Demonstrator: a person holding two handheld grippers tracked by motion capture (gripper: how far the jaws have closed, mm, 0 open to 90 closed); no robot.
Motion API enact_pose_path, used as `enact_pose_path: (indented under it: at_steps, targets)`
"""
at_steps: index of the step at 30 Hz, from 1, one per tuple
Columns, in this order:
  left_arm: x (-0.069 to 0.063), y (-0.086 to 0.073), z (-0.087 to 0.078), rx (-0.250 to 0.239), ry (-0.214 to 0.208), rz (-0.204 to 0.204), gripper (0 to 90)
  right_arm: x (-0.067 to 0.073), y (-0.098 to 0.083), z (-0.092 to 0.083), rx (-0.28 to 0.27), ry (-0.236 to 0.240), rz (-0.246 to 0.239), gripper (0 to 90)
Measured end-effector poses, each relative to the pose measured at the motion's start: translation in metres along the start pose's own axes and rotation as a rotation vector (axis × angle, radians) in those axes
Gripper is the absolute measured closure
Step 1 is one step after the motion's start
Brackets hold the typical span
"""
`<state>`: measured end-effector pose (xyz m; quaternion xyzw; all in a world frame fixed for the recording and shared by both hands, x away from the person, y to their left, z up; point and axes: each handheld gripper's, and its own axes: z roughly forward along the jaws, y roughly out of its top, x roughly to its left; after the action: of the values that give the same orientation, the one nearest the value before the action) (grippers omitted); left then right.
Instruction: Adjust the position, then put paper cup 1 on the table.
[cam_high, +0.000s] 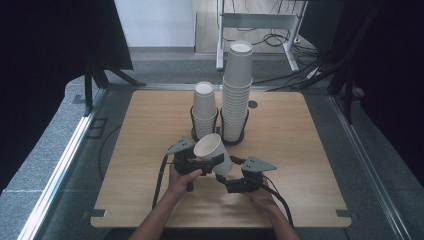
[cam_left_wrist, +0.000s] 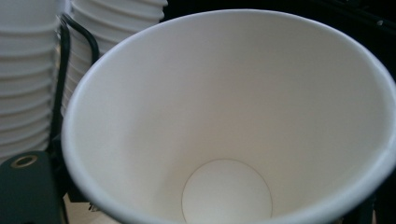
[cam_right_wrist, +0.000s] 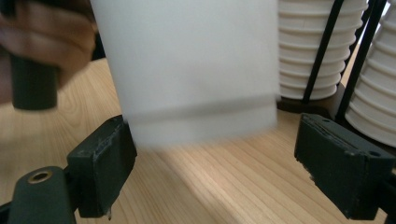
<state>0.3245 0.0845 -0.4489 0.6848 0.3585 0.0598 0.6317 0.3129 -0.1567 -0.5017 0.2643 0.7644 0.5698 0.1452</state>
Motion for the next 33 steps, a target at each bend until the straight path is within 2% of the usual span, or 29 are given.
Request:
enact_pose_path:
  at_steps: [8,13,20,29,33]
  targets:
    - [0.004,0.007,-0.014,-0.035,0.049,0.019,12.0,-0.001,-0.002,0.001,0.041,-0.024,-0.008,13.4]
    - [0.006,0.008,-0.017,-0.025,0.089,0.042,12.0,-0.002,-0.003,0.000,0.048,-0.041,-0.016,13.7]
    - [0.004,0.006,-0.016,0.002,0.116,0.077,12.0,-0.001,-0.005,0.001,0.066,-0.051,-0.034,13.8]
    - [0.006,0.004,-0.018,0.013,0.137,0.077,12.0,0.000,-0.005,0.001,0.077,-0.066,-0.054,14.0]
    - [0.006,0.005,-0.020,0.018,0.153,0.092,12.0,0.000,-0.005,0.000,0.080,-0.072,-0.061,14.3]
